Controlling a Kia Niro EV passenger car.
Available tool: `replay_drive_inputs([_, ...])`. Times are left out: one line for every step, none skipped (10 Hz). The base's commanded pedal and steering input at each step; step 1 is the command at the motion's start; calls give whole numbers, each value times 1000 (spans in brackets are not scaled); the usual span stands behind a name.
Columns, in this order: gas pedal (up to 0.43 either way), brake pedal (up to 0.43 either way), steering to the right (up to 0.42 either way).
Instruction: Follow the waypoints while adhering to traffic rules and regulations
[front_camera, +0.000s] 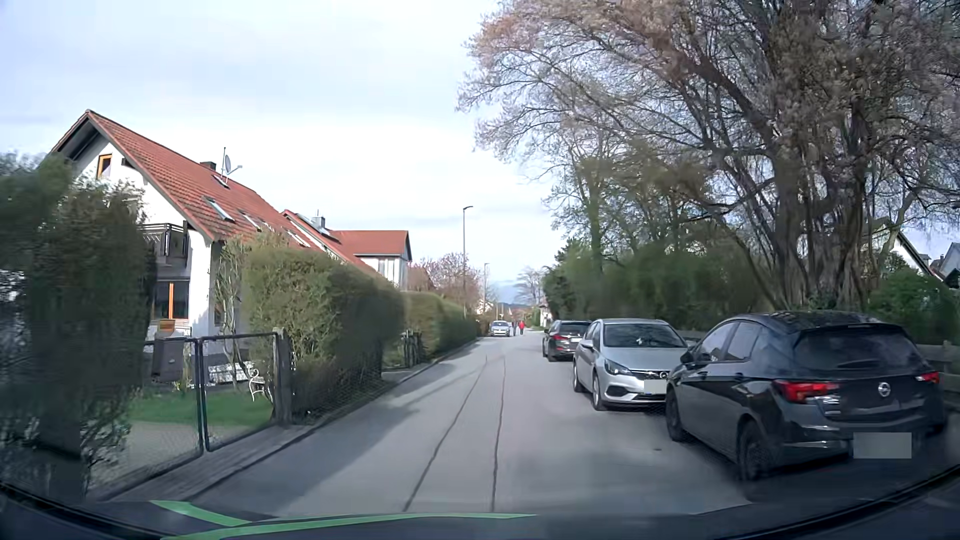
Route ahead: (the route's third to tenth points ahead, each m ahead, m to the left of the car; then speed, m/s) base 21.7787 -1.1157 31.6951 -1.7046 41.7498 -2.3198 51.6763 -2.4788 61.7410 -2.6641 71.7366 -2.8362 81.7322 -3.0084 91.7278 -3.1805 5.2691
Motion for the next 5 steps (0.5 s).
replay_drive_inputs([220, 0, -44])
replay_drive_inputs([220, 0, -31])
replay_drive_inputs([220, 0, -22])
replay_drive_inputs([220, 0, -18])
replay_drive_inputs([209, 0, -15])
